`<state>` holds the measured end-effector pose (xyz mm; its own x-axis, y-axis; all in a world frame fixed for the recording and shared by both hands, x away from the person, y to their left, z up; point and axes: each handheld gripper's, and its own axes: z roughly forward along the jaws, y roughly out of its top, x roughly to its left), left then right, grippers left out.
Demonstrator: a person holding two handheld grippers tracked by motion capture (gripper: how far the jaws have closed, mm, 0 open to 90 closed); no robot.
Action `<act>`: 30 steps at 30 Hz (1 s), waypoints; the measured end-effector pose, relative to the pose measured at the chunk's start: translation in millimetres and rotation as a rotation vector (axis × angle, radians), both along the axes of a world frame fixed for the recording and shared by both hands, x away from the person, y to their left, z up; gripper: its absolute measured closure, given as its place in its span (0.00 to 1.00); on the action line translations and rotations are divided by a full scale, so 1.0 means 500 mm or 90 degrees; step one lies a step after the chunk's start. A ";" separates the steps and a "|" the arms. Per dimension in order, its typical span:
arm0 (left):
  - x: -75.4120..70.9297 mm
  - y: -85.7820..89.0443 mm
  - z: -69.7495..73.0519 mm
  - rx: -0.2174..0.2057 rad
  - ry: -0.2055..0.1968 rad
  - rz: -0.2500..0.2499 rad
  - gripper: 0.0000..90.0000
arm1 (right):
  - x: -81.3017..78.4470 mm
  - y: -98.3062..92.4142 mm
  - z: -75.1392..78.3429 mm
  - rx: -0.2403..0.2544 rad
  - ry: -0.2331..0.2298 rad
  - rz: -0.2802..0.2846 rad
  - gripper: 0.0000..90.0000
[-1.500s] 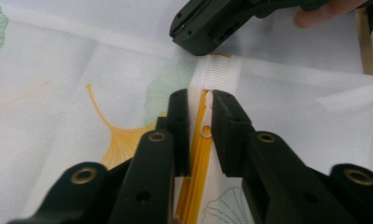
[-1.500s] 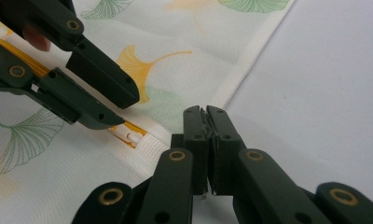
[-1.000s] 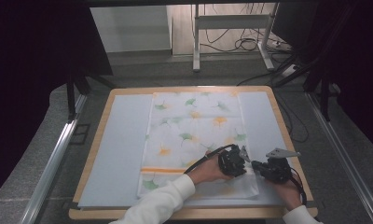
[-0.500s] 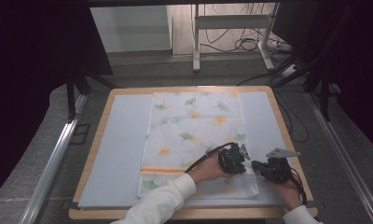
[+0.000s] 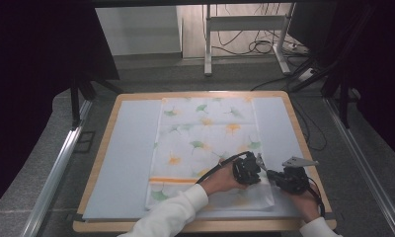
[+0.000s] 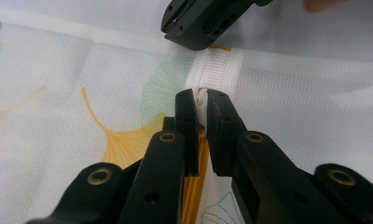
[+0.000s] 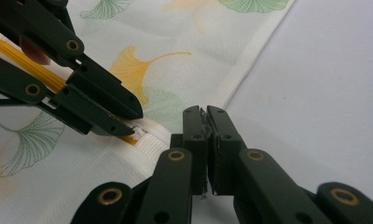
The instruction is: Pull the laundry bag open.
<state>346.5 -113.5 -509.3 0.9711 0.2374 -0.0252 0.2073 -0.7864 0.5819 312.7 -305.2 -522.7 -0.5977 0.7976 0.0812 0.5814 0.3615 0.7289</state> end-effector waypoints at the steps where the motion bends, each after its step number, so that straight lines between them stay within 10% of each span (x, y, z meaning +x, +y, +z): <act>1: 0.003 0.002 -0.001 -0.006 0.009 0.000 0.93 | 0.000 0.000 0.000 0.001 0.000 0.001 0.96; 21: 0.034 0.003 0.001 -0.018 0.119 0.034 0.93 | 0.001 -0.001 0.000 0.001 -0.001 0.002 0.95; 30: 0.042 0.000 0.008 -0.004 0.131 0.026 0.93 | 0.000 -0.001 0.000 0.002 0.001 0.000 0.95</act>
<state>367.3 -113.7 -505.4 0.9347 0.2760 -0.2237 0.3543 -0.7716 0.5283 312.7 -305.8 -522.6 -0.5978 0.7971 0.0853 0.5825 0.3589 0.7293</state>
